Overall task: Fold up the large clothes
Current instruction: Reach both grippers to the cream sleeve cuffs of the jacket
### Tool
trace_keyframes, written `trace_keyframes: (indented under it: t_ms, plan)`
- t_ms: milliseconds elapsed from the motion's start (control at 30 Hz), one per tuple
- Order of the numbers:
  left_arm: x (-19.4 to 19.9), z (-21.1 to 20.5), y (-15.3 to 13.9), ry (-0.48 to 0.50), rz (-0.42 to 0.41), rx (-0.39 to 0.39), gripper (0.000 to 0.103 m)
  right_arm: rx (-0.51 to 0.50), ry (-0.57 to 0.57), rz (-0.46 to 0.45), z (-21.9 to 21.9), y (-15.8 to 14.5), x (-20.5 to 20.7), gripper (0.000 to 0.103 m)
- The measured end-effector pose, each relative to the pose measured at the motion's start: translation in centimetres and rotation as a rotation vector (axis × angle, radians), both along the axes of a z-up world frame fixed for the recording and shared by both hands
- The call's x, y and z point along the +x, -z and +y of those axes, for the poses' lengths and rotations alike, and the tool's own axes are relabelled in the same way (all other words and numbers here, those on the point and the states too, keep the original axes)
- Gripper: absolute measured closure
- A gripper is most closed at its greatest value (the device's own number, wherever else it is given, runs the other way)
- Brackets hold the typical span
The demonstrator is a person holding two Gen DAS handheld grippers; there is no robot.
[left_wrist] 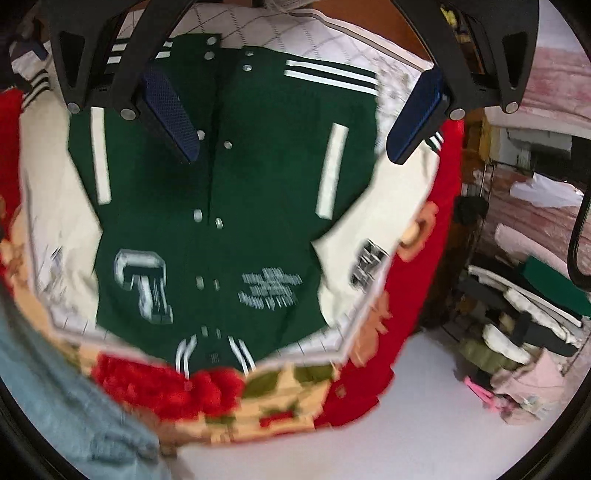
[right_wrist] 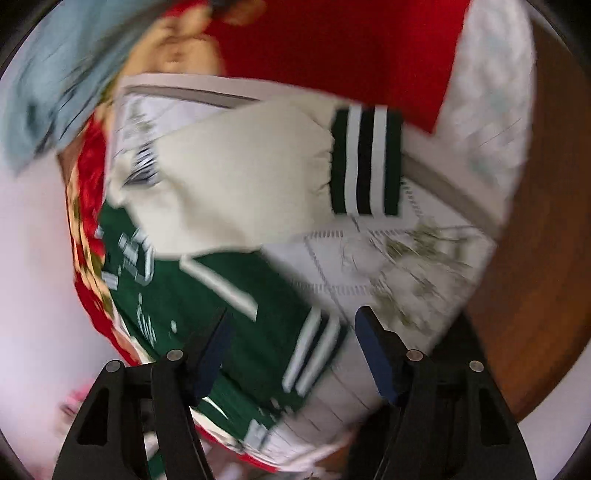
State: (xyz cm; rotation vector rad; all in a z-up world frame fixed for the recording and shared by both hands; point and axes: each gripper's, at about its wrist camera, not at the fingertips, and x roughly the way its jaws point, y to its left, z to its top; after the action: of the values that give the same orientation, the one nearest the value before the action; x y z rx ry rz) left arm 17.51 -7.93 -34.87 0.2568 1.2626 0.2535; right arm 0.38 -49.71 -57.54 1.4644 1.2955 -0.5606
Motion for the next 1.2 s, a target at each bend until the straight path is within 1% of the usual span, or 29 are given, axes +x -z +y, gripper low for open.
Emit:
trace_keyframes:
  t_ms: [67,133,200,233,267,300,333,367,400,433,467,500,533,567,600,633,667,733,767,833,933,1000,1033,1100,1133,1167,1200]
  plan:
    - [0.8,-1.2,3.3,0.007,0.066,0.017,0.0,0.062,0.115,0.003,-0.4,5.0,0.0,0.033]
    - [1.5,-2.5,5.6,0.022,0.101,0.043,0.0,0.097,0.226,-0.017,-1.1,8.5,0.5,0.033]
    - [2.5,-3.3,7.4,0.02,0.125,0.05,0.0,0.099,0.31,-0.03,-1.6,10.6,1.2,0.033]
    - [3.1,-3.6,8.1,0.012,0.13,0.051,0.0,0.064,0.346,-0.028,-2.0,10.7,1.5,0.035]
    - [3.6,-3.7,8.5,0.004,0.135,0.054,0.0,-0.022,0.399,-0.033,-2.3,9.8,1.5,0.059]
    - [4.4,-4.1,9.2,-0.005,0.135,0.041,0.0,-0.091,0.42,-0.033,-2.7,9.2,1.6,0.077]
    - [4.9,-4.3,9.7,-0.008,0.133,0.028,0.0,-0.179,0.433,-0.042,-3.4,8.2,1.9,0.077]
    - [5.4,-4.6,10.2,-0.008,0.129,0.017,0.0,-0.217,0.439,-0.048,-3.7,7.7,2.2,0.077]
    - [5.7,-5.0,10.7,-0.006,0.128,0.009,0.0,-0.237,0.434,-0.055,-4.1,7.8,2.6,0.077]
    - [6.1,-5.2,11.4,-0.001,0.13,-0.007,0.0,-0.242,0.406,-0.04,-4.6,8.9,3.2,0.074]
    - [6.4,-5.5,11.9,0.002,0.13,-0.018,0.0,-0.22,0.381,-0.016,-4.8,10.1,3.8,0.058]
    - [6.8,-5.6,12.7,0.006,0.134,-0.033,0.0,-0.178,0.382,-0.032,-5.0,11.2,4.5,0.043]
    - [6.9,-5.6,13.3,0.009,0.138,-0.045,0.0,-0.16,0.393,-0.054,-5.2,11.6,5.4,0.039]
    - [7.3,-5.7,13.9,0.01,0.141,-0.054,0.0,-0.167,0.399,-0.069,-5.4,11.5,5.8,0.037]
    - [7.5,-5.6,14.6,0.009,0.142,-0.061,0.0,-0.183,0.396,-0.076,-5.7,11.2,6.2,0.056]
    - [7.7,-5.6,15.0,0.006,0.142,-0.065,0.0,-0.225,0.387,-0.08,-5.8,10.6,6.7,0.083]
    - [7.8,-5.5,15.4,0.004,0.14,-0.072,0.0,-0.265,0.368,-0.091,-6.0,10.1,7.4,0.091]
    - [8.1,-5.3,15.9,0.003,0.127,-0.084,0.0,-0.347,0.381,-0.078,-7.4,8.0,8.3,0.092]
    - [8.4,-5.3,16.1,0.004,0.122,-0.09,0.0,-0.413,0.39,-0.082,-8.3,6.6,8.9,0.092]
    - [8.6,-5.3,16.3,0.007,0.109,-0.104,0.0,-0.478,0.371,-0.088,-9.7,4.9,10.3,0.092]
    - [9.2,-5.1,16.3,0.013,0.091,-0.127,0.0,-0.547,0.321,-0.108,-11.3,2.4,14.3,0.093]
    - [9.6,-4.7,16.0,0.012,0.071,-0.145,0.0,-0.593,0.265,-0.16,-10.9,-0.8,18.2,0.093]
    - [9.8,-4.3,15.8,0.007,0.062,-0.151,0.0,-0.606,0.235,-0.189,-10.5,-2.3,19.7,0.093]
    - [10.1,-3.2,15.4,-0.013,0.045,-0.162,0.0,-0.627,0.154,-0.262,-8.5,-5.3,23.8,0.093]
    - [10.2,-2.4,15.2,-0.03,0.041,-0.169,0.0,-0.636,0.088,-0.311,-6.2,-7.1,26.6,0.093]
    - [10.4,-1.5,15.0,-0.046,0.036,-0.176,0.0,-0.64,0.044,-0.345,-4.4,-8.2,28.2,0.093]
    - [10.5,-0.5,14.7,-0.069,0.029,-0.182,0.0,-0.644,-0.028,-0.384,-1.6,-9.5,30.9,0.093]
